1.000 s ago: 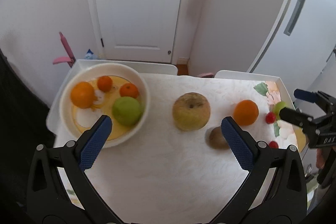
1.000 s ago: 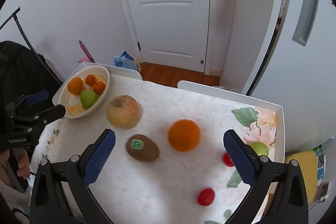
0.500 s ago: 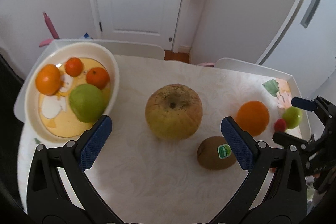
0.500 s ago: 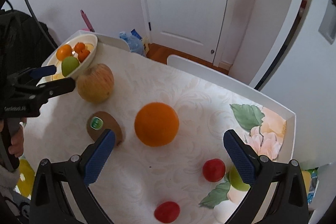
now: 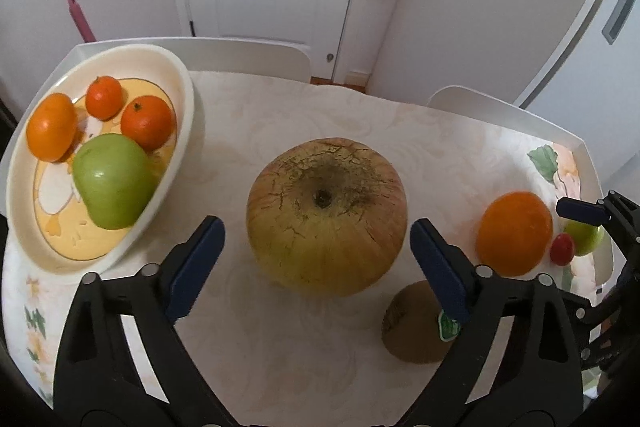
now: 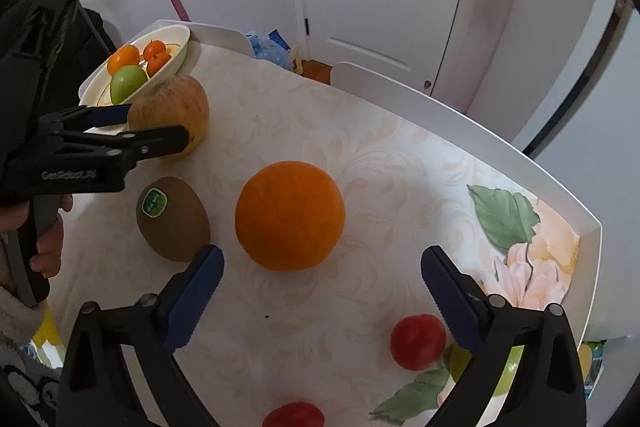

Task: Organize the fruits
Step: 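Grasp the large pear with the left tool while the right tool grasps the big orange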

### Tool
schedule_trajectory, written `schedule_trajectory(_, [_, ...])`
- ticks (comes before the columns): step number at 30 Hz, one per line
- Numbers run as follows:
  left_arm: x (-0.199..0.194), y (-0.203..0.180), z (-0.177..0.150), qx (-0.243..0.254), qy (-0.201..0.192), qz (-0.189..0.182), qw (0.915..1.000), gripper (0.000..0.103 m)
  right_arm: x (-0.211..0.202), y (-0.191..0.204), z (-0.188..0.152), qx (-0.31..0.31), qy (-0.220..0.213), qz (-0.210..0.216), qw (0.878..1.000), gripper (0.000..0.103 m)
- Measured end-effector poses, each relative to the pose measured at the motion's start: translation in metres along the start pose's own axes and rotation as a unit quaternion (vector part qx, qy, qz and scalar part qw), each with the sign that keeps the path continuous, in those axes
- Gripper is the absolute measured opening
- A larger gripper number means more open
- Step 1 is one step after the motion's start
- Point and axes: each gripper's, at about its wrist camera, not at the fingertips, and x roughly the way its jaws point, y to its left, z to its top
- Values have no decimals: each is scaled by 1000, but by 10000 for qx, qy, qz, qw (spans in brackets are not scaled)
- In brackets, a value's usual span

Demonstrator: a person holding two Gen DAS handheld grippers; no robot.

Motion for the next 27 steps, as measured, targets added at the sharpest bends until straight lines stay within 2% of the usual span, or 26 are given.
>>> schedule_trajectory(4, [4, 2, 0, -34, -9, -28, 10000, 88, 4, 2, 2, -90, -10, 17, 10000, 96])
schedule_trajectory(7, [4, -1, 0, 20, -4, -106, 9999, 79, 7, 2, 3, -124, 12, 60, 9999, 85])
schedule_trajectory(13, [8, -7, -2, 86, -26, -24, 10000, 78, 13, 4, 7, -150, 55, 139, 9998, 77])
schedule_trajectory(22, [2, -6, -8, 184, 2, 90, 9998, 78, 17, 7, 11, -152, 16, 251, 9996, 76])
schedule_trajectory(27, [-1, -6, -11, 222, -10, 140, 9997, 78, 20, 9, 13, -157, 28, 330, 9993, 68])
